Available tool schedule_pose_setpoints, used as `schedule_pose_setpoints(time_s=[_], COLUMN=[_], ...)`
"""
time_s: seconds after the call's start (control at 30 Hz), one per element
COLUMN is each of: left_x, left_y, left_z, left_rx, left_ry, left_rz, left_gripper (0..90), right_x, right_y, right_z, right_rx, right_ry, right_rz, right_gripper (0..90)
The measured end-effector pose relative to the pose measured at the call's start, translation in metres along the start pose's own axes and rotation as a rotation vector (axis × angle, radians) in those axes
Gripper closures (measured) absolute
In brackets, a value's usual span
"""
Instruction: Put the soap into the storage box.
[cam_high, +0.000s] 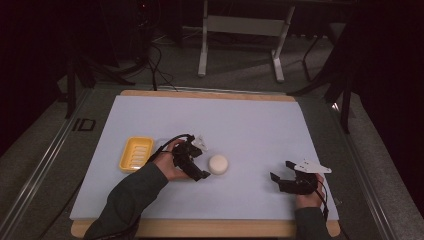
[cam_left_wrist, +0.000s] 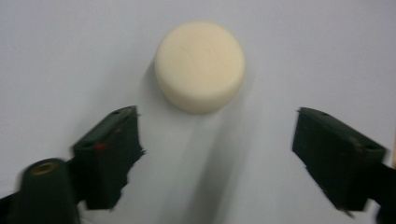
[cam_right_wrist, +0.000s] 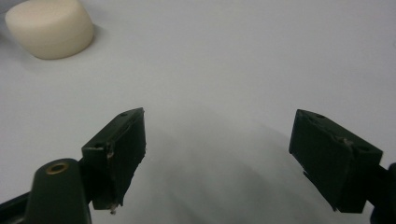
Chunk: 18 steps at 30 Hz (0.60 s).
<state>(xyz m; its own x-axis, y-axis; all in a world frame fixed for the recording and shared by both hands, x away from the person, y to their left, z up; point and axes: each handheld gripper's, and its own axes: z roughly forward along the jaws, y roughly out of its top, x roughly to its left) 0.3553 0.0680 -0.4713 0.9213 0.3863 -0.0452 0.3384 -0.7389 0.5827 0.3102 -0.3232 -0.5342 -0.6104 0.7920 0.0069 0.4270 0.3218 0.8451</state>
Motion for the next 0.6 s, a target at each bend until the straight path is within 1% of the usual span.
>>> schedule_pose_setpoints(time_s=[0.07,0.13,0.2,0.27,0.3,0.33,0.43,0.53,0.6], left_x=[0.001,0.002,0.002,0.002,0.004,0.005,0.007,0.007,0.007], left_y=[0.002,0.003,0.004,0.005,0.006,0.007,0.008,0.009,0.010], left_z=[0.001,0.003,0.004,0.005,0.005,0.005,0.008,0.011,0.013], left_rx=[0.009,0.018,0.026,0.026,0.019,0.013,0.014,0.024,0.029], left_ry=[-0.002,0.001,0.002,0.022,0.010,0.005,-0.006,-0.019,-0.015], left_rz=[0.004,0.012,0.018,0.022,0.021,0.013,0.009,0.023,0.023], left_gripper=[14.5,11.6,11.7,13.6,16.7,16.8,16.8,18.5,18.8], right_x=[0.000,0.000,0.000,0.000,0.000,0.000,0.000,0.000,0.000], right_y=[0.000,0.000,0.000,0.000,0.000,0.000,0.000,0.000,0.000], right_z=[0.000,0.000,0.000,0.000,0.000,0.000,0.000,0.000,0.000], right_rx=[-0.001,0.000,0.002,0.001,0.002,0.001,0.001,0.000,0.001], right_ry=[0.000,-0.001,-0.002,-0.002,-0.002,-0.002,-0.003,-0.004,-0.004], right_rz=[0.001,0.000,-0.001,-0.001,0.000,0.001,0.003,0.001,0.002], right_gripper=[18.3,18.3,18.3,18.3,18.3,18.3,18.3,18.3,18.3])
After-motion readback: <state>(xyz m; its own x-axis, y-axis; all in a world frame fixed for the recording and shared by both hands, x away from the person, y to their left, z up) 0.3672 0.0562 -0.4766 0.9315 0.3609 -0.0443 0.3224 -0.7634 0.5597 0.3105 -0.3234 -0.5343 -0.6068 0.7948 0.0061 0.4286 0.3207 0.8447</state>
